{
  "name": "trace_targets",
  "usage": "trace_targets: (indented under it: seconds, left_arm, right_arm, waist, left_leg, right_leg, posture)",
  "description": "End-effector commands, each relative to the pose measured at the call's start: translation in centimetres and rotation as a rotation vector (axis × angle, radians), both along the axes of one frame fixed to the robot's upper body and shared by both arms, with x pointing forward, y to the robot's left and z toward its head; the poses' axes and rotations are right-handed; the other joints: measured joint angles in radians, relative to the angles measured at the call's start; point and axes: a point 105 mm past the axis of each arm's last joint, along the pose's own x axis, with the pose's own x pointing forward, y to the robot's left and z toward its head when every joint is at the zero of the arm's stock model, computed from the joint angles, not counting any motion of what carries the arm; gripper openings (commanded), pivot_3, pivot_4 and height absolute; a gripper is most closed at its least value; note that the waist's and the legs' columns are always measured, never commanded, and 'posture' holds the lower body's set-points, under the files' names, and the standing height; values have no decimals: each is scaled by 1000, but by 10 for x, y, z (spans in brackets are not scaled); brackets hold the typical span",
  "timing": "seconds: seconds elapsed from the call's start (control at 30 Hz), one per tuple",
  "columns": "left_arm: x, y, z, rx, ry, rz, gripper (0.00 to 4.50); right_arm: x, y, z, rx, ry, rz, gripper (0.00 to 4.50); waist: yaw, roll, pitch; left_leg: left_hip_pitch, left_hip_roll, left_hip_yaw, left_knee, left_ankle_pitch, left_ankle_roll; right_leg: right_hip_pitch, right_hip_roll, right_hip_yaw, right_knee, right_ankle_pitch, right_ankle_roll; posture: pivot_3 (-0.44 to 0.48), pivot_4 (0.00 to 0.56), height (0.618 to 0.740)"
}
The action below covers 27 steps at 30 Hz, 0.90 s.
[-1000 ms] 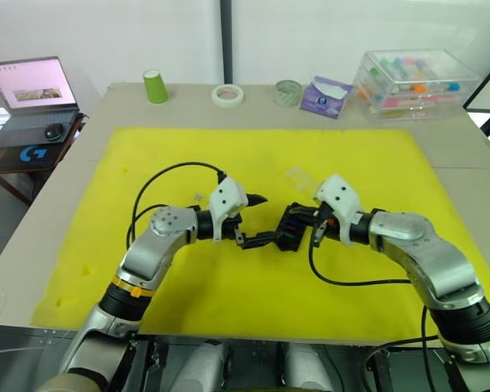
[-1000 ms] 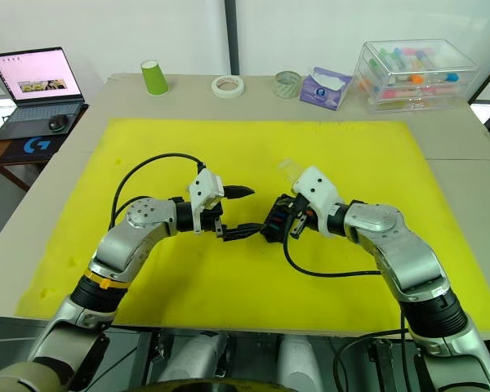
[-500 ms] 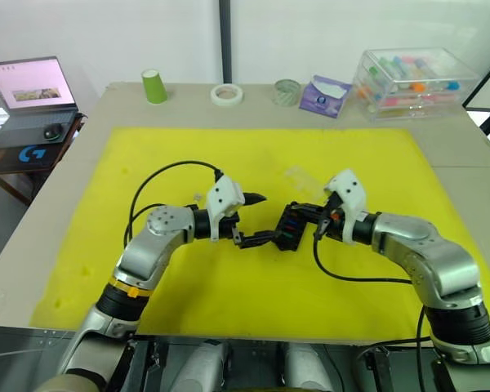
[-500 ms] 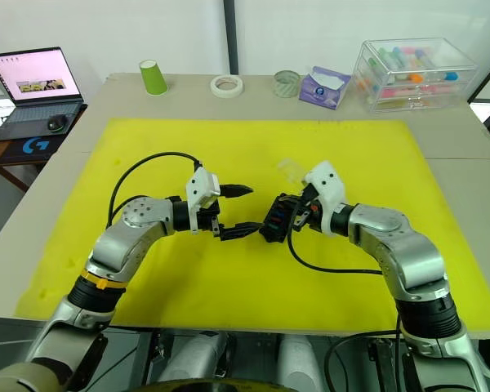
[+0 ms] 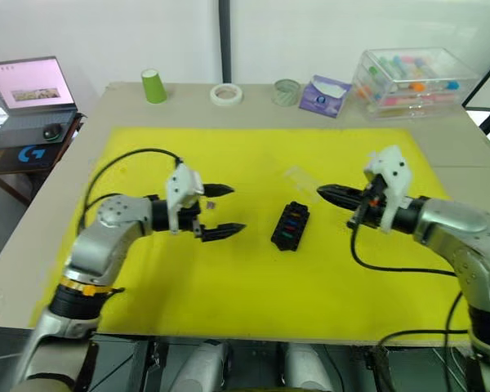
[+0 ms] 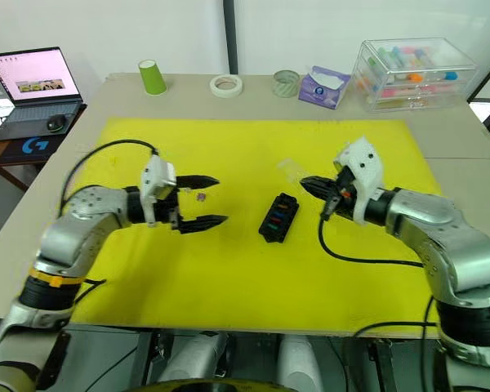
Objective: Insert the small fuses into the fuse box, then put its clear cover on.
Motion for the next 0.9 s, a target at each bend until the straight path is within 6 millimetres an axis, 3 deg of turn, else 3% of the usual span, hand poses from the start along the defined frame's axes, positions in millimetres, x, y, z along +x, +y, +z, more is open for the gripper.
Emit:
trace_targets:
  seconds: [0.03,0.17,0.3,0.4,0.53,0.9]
  left_arm:
    - [7,40,19,1,-40,92,4500]
    - [16,81,19,30,-26,207,4500]
    - [27,147,13,48,-34,459,4500]
    - [26,163,6,74,-43,511,4500]
    - [27,170,0,92,-50,535,4500]
    - [31,159,3,66,-17,515,4500]
  right_arm:
    - [-6,-20,22,-95,-149,8,668]
    - [-10,-46,13,-185,-155,-20,2027]
    - [-12,-79,6,-196,-160,-133,3505]
    - [-13,-95,0,-200,-161,-199,4439]
    - [-14,-107,-7,-195,-154,-238,4473]
    - [-10,-110,-2,-193,-185,-260,4473]
  waist:
    - [0,0,0]
    - [1,0,0]
    - [1,0,0]
    - [0,0,0]
    - [2,0,0]
    - [-1,0,0]
  left_leg:
    - [0,0,0,0,0,0]
    - [0,0,0,0,0,0]
    - [0,0,0,0,0,0]
    - [0,0,0,0,0,0]
    - [0,0,0,0,0,0]
    - [0,0,0,0,0,0]
  right_leg:
    - [0,0,0,0,0,0]
    - [0,0,0,0,0,0]
    - [0,0,0,0,0,0]
    - [0,0,0,0,0,0]
    - [0,0,0,0,0,0]
    - [0,0,0,1,0,0]
  posture:
    - [0,150,740]
    - [0,150,740]
    - [0,150,740]
    - [0,150,740]
    - [0,150,740]
    - [0,150,740]
